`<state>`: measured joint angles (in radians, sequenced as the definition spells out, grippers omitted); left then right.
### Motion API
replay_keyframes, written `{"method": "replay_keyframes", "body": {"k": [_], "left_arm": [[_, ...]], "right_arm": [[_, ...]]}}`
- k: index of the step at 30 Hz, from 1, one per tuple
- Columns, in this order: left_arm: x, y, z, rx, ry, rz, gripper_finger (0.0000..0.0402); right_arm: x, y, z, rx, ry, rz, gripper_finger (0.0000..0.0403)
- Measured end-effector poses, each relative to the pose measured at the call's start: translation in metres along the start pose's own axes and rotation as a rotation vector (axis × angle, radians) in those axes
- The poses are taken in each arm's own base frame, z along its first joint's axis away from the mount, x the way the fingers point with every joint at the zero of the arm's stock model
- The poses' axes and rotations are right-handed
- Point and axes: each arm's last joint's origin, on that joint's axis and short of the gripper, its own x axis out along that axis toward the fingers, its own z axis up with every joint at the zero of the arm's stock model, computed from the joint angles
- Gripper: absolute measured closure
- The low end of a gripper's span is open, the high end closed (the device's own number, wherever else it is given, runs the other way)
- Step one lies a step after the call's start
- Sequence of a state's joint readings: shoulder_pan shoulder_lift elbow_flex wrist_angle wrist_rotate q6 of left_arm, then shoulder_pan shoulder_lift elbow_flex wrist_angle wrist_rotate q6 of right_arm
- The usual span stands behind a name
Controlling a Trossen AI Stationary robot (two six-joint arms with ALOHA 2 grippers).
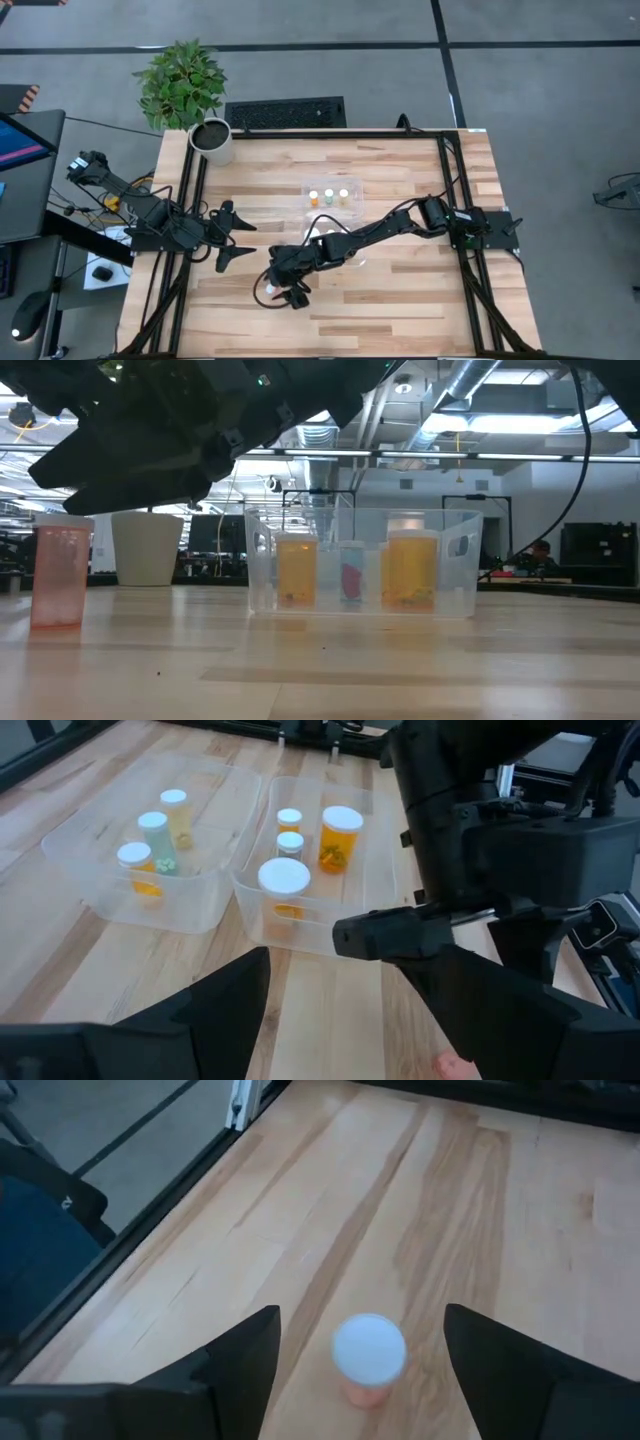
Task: Pick and place medicine bottles into bin by pill shape (circle, oval)
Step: Put the pink tablet bottle into the top transparent bin
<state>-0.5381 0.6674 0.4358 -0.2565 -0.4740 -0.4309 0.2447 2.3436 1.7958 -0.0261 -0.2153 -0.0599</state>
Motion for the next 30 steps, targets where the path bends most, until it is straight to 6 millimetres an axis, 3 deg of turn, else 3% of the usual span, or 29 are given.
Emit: {"method": "replay_keyframes", "body": {"k": [13, 18, 30], "left_arm": [[0.000, 0.000, 0.000, -0.001, 0.000, 0.000, 0.0119], [0.000, 0.000, 0.000, 0.000, 0.000, 0.000, 0.0119], [0.000, 0.000, -0.001, 0.002, 0.005, 0.003, 0.0119]], "right_arm": [[0.001, 0.001, 0.001, -0.007, -0.016, 0.009, 0.0122], [0.013, 0.001, -0.010, 0.030, -0.023, 0.034, 0.0122], [0.006, -0.001, -0.004, 0.011, -0.016, 0.010, 0.0122]]}}
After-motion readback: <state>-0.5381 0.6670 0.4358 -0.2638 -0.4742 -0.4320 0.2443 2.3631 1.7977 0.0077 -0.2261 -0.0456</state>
